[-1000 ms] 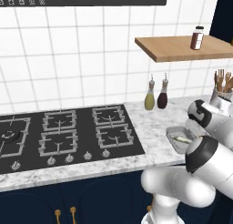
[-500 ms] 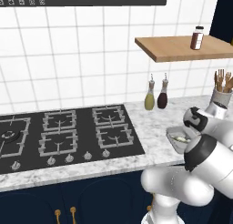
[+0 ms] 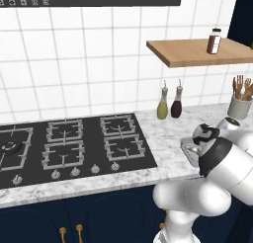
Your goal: Take the meat container that has the fish and place it on the second highest rack of the freezer. Then take the vegetable container that has the carrot and potato and place it on the highest rack of the freezer.
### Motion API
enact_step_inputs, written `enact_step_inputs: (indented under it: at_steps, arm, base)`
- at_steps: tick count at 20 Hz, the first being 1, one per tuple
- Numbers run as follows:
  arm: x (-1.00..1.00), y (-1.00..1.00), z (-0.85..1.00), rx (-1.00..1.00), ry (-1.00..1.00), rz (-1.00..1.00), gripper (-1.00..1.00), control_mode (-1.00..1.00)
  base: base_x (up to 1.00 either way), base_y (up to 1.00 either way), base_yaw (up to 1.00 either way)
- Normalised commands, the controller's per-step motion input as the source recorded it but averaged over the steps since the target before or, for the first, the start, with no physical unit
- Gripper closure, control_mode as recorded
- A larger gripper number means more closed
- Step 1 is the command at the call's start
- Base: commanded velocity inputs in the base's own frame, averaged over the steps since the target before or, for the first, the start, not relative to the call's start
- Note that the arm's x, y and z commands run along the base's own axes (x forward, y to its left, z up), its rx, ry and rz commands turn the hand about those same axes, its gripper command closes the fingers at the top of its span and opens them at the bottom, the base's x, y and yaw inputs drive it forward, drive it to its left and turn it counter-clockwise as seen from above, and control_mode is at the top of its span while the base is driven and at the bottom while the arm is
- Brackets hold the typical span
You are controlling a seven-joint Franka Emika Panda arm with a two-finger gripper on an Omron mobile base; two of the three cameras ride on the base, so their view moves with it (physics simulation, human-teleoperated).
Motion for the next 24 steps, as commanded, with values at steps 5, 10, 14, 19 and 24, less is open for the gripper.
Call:
enact_step_inputs:
  at_steps: [5,10,14,19,24]
  arm:
    - [0.02,0.10,-0.33,-0.02,0.00,0.00,-1.00,-1.00]
    - [0.05,0.26,-0.47,-0.04,0.07,0.00,-1.00,-1.00]
    - [0.15,0.35,-0.66,-0.04,0.15,0.00,-1.00,-1.00]
    - [0.00,0.36,-0.67,-0.02,0.02,0.00,1.00,-1.00]
    - [0.00,0.43,-0.26,0.00,-0.02,0.00,1.00,-1.00]
  base:
    - [0.00,0.00,0.00]
    - [0.00,0.00,0.00]
    - [0.00,0.00,0.00]
    - [0.00,0.00,0.00]
    - [0.00,0.00,0.00]
